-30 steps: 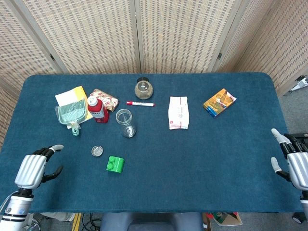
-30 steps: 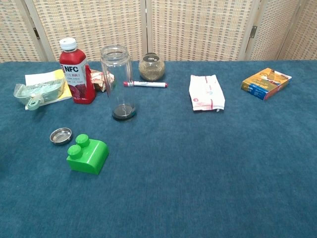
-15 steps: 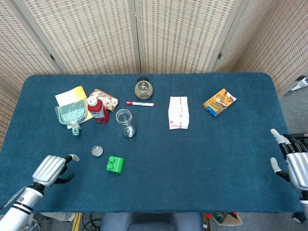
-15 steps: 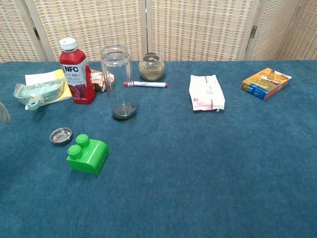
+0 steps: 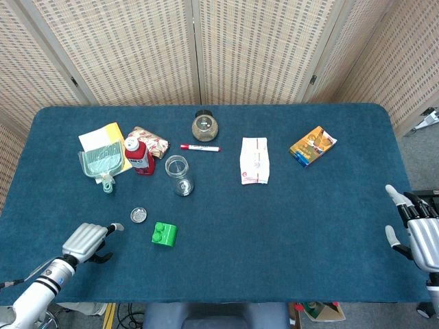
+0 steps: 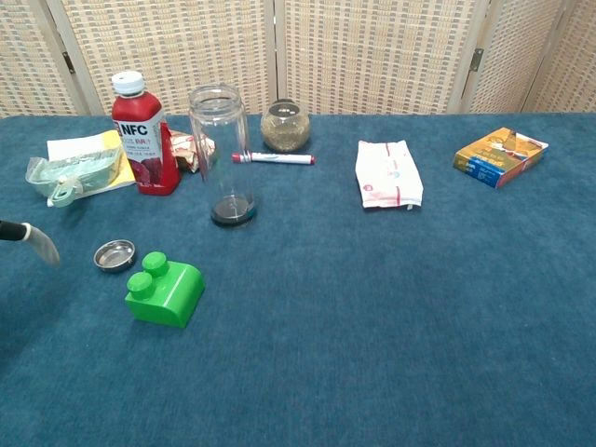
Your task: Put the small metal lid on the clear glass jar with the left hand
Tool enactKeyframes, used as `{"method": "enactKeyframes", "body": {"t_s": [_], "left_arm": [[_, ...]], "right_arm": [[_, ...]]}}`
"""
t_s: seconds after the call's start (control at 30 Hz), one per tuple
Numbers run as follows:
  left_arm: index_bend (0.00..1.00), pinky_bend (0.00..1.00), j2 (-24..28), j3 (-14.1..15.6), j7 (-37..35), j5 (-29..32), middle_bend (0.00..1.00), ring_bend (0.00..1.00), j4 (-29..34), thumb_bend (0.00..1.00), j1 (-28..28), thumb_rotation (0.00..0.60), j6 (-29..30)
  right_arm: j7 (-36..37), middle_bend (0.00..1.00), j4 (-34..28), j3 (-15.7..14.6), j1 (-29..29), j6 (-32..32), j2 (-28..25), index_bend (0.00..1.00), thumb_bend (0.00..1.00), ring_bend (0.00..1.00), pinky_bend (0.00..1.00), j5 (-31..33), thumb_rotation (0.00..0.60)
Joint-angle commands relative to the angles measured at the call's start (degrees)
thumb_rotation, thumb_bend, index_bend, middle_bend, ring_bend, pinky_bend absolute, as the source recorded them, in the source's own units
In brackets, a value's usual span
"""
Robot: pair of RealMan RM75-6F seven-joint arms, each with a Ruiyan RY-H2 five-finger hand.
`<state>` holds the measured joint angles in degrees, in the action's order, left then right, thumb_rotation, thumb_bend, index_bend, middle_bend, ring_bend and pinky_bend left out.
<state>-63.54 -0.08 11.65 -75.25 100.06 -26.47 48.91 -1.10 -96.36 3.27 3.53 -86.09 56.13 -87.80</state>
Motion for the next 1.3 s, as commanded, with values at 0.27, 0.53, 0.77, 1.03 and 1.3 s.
{"method": "enactKeyframes", "body": {"t_s": [0.27, 0.53, 0.77, 1.03, 1.3], "left_arm": [[0.22, 1.0, -3.41, -0.35, 0.54, 2.02, 1.0, 0.96, -0.84, 0.32, -3.47, 0.6, -3.27], [0.22, 1.0, -5.27, -0.52, -0.31, 2.77, 1.0, 0.96, -0.06, 0.33, -6.24, 0.6, -6.0], [0.22, 1.0, -6.4, -0.97, -2.13, 2.05, 1.0, 0.96, 1.53, 0.32, -8.67, 0.6, -7.92], [0.21, 1.0, -7.74, -0.83, -2.48, -0.2, 1.0, 0.95, 3.72, 0.33, -11.26, 0.6, -9.34], [0.2, 1.0, -6.13, -0.94, -2.61, -1.81, 1.0, 0.94, 7.5, 0.33, -12.44, 0.6, -8.03]], "right_arm": [[0.37, 0.2, 0.29, -0.01, 0.01, 0.16, 0.06, 0.05, 0.44, 0.12, 0.28, 0.12, 0.6], [0.72, 0.2, 0.64, -0.05, -0.25, -0.01, 0.09, 0.05, 0.44, 0.12, 0.28, 0.36, 0.6], [0.92, 0.2, 0.79, -0.13, -0.58, -0.44, 0.15, 0.05, 0.44, 0.12, 0.28, 0.31, 0.6], [1.18, 0.2, 0.99, -0.17, -0.92, -0.97, 0.29, 0.05, 0.44, 0.12, 0.28, 0.14, 0.6], [1.67, 0.2, 1.35, -0.11, -0.92, -1.02, 0.31, 0.05, 0.44, 0.11, 0.28, 0.0, 0.6]]}}
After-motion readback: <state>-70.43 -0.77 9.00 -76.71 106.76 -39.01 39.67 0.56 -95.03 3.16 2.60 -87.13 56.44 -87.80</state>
